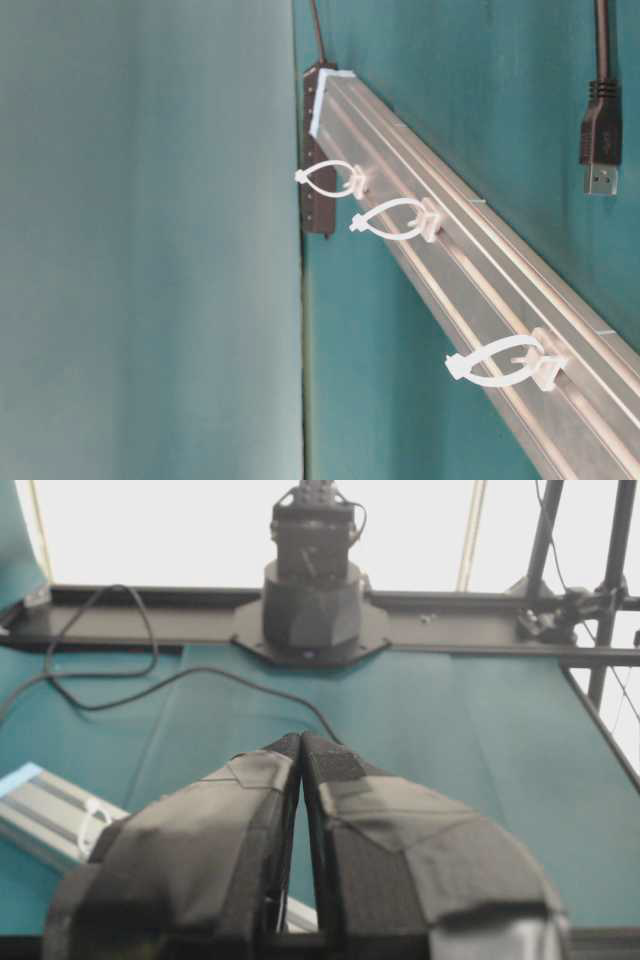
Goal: Pass the USB cable through three rings with both arms.
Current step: 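Move the right gripper to the black USB cable plug and grasp it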
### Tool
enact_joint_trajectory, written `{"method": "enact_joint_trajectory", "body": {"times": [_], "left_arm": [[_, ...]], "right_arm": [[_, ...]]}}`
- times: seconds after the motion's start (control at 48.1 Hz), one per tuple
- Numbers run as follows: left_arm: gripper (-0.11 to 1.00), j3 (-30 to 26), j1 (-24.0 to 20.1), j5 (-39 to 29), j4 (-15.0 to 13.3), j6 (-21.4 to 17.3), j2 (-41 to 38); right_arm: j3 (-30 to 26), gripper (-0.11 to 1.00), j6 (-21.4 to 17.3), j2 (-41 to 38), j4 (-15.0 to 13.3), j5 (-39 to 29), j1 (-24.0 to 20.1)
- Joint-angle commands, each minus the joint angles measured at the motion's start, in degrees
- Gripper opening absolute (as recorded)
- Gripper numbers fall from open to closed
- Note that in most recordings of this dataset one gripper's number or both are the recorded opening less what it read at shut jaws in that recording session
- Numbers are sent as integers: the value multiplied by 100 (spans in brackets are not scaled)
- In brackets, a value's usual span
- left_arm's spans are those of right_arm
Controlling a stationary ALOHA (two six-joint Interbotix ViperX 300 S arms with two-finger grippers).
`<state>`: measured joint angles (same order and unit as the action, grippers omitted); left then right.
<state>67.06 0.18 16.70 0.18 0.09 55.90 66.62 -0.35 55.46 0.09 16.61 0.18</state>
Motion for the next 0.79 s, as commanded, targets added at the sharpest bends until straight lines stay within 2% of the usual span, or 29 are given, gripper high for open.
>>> {"method": "enact_joint_trajectory", "body": {"times": [0.0,0.062,0.125,0.166,0.395,0.582,0.769], "left_arm": [[14,-79,211,-123,79,105,-132],[10,-141,229,-220,79,132,-123],[1,-211,237,-281,79,132,-123],[-2,-281,237,-299,88,132,-132],[-2,-633,246,-756,97,123,-167],[-2,-791,237,-1160,97,123,-193],[-2,-844,246,-1283,97,123,-193]], "right_arm": [[-18,9,-44,-105,18,26,-9],[-62,9,-123,-123,193,-141,-18],[-149,1,-272,-132,343,-422,-9],[-211,0,-387,-132,404,-650,-9],[-615,0,-1002,-149,422,-1960,-18],[-879,0,-1257,-360,466,-2716,-123],[-1222,0,-1424,-967,466,-3410,-316]]}}
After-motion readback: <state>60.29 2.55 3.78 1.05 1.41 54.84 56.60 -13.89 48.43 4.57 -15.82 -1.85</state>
